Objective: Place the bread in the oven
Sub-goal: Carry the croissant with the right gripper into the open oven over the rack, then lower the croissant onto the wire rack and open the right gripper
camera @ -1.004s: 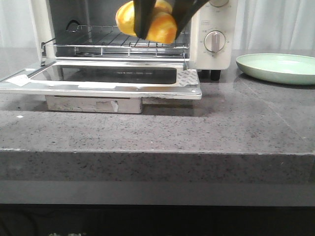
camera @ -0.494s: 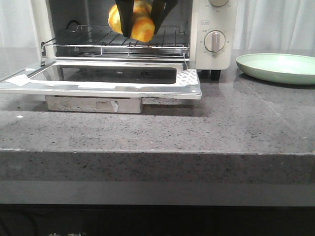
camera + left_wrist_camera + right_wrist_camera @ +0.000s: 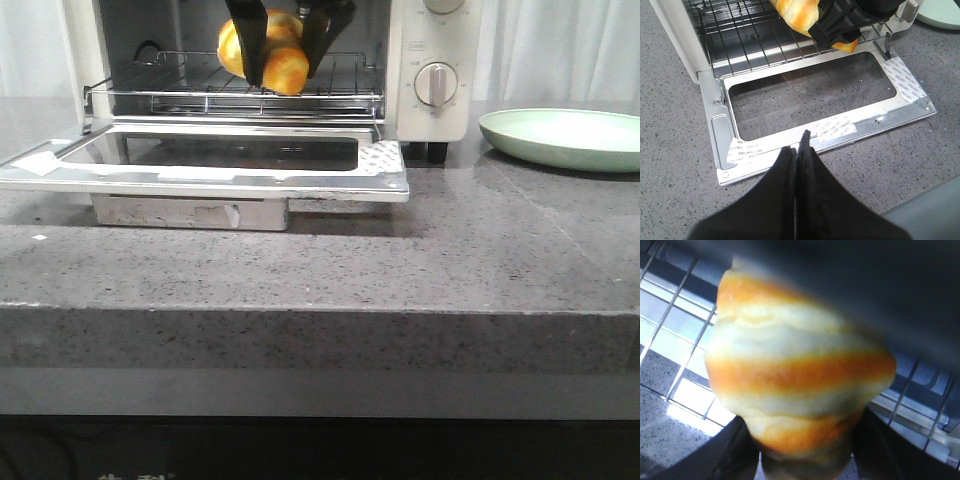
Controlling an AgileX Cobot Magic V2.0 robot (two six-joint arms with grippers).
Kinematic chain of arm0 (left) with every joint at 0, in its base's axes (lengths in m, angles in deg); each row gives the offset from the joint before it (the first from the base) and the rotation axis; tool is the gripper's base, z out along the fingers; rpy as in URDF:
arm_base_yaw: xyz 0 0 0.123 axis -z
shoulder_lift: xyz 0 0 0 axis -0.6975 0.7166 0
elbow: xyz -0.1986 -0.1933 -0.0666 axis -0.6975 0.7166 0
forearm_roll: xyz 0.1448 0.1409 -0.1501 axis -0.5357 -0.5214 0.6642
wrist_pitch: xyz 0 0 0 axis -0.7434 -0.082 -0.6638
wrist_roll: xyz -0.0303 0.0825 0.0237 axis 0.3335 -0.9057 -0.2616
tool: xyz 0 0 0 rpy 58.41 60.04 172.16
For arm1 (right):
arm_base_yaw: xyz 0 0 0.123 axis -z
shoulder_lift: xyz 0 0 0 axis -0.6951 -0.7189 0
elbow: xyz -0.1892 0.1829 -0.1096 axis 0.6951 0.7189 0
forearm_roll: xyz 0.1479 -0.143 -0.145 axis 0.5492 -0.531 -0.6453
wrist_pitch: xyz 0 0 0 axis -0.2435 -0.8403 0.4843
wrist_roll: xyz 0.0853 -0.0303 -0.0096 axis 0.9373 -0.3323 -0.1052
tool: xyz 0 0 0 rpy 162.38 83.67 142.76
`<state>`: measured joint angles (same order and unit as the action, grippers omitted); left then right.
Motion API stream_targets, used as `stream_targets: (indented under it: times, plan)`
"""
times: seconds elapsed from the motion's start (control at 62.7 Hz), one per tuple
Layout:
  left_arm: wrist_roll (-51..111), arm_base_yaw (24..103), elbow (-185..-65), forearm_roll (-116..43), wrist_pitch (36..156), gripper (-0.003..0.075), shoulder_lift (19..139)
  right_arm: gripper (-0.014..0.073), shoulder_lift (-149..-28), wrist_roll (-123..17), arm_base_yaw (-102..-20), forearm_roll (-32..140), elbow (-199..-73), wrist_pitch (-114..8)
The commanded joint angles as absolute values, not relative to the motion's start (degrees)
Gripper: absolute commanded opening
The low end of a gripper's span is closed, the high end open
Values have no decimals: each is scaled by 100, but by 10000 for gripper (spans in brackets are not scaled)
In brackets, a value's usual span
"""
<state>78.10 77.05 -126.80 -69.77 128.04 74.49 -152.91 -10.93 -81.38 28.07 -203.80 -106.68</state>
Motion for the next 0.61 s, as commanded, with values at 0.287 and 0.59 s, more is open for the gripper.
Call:
stream_targets:
  times: [0.287,0.59]
  plan:
    - [7868,7717,-12843,-7034,12437,-18,7182,603,-14719,-1083,-8139,2899,-20570,-10711]
    - [7868,7717,-12843,-7045,12413,-18,6905,603,-14021,-1392,-8226,3098,-20004,-11085]
